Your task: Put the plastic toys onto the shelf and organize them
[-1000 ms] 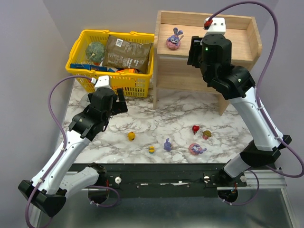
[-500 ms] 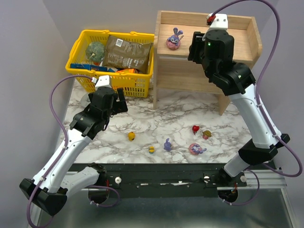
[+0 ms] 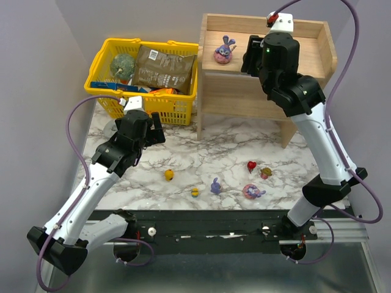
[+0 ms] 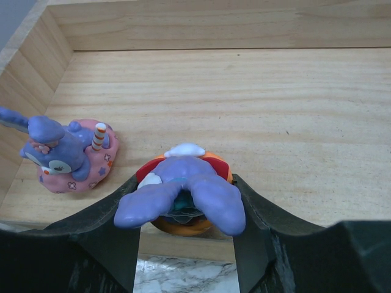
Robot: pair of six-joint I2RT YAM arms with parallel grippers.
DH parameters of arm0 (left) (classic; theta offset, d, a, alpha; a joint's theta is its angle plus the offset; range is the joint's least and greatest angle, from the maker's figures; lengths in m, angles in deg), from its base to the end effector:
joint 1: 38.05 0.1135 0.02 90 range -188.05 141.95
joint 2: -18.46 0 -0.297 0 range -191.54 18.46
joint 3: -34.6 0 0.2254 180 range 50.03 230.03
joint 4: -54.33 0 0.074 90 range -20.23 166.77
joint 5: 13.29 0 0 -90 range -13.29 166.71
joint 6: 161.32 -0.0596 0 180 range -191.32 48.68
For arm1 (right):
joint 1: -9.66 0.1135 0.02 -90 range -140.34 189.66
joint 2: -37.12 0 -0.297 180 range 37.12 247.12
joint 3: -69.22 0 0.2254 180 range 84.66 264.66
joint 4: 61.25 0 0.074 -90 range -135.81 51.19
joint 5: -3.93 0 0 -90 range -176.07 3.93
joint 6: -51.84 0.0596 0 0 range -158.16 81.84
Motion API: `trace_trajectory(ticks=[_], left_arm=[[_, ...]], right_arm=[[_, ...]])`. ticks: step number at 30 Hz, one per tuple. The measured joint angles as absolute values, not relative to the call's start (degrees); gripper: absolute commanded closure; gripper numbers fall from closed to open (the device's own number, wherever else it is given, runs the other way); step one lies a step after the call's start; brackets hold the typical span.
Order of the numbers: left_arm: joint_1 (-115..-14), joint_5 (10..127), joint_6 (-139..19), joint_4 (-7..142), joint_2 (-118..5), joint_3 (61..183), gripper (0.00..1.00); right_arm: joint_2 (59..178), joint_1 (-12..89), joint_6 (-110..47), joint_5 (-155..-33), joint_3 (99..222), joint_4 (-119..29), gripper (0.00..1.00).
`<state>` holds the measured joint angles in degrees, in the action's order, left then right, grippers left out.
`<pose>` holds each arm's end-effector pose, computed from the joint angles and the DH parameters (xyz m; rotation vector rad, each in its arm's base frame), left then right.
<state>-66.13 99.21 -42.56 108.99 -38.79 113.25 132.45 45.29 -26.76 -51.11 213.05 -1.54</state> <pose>0.1670 -0.0632 0.3747 -0.2374 2.0934 -0.1719 0.2779 0.1572 0.5541 0.0721 1.7297 0.0652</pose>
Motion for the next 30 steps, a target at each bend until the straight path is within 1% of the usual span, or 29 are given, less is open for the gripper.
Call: trace_trajectory(ticks=[2,9,13,17,20,21,23,24,27,30], left_arm=[[-66.0,99.0,-42.6,108.8,-38.9,113.3,0.01],[-65.7,98.8,-42.6,108.8,-39.3,113.3,0.01],[-65.4,98.7,-42.6,108.8,-39.6,113.3,0.01],[-65.1,98.4,-42.6,108.7,-39.9,113.3,0.01],[-65.0,98.3,-42.6,108.6,-40.1,113.3,0.01],[-65.0,98.1,-42.7,108.6,-40.2,113.3,0.01],[-64.9,97.9,-42.7,108.6,-40.3,113.3,0.01],[-64.8,97.8,-42.6,108.6,-40.4,113.3,0.01],[-64.7,97.7,-42.7,108.6,-40.5,113.3,0.01],[-64.7,97.5,-42.7,108.5,-40.6,113.3,0.01]], right_arm=[[132.6,45.1,-26.6,-51.4,213.3,-1.5,0.57],[134.3,44.2,-26.2,-52.9,215.3,-1.3,0.48],[135.2,43.8,-26.0,-53.7,216.8,-0.4,0.46],[135.5,43.5,-25.7,-54.3,217.7,0.5,0.41],[135.6,43.3,-25.5,-54.6,218.1,0.8,0.41],[135.8,43.3,-25.5,-54.7,218.3,0.9,0.48],[136.0,43.3,-25.5,-54.8,218.7,1.1,0.58],[136.1,43.3,-25.5,-54.9,218.8,1.2,0.69],[136.3,43.3,-25.4,-55.1,219.6,2.0,0.87],[136.6,43.1,-25.1,-55.5,220.6,3.1,0.93]])
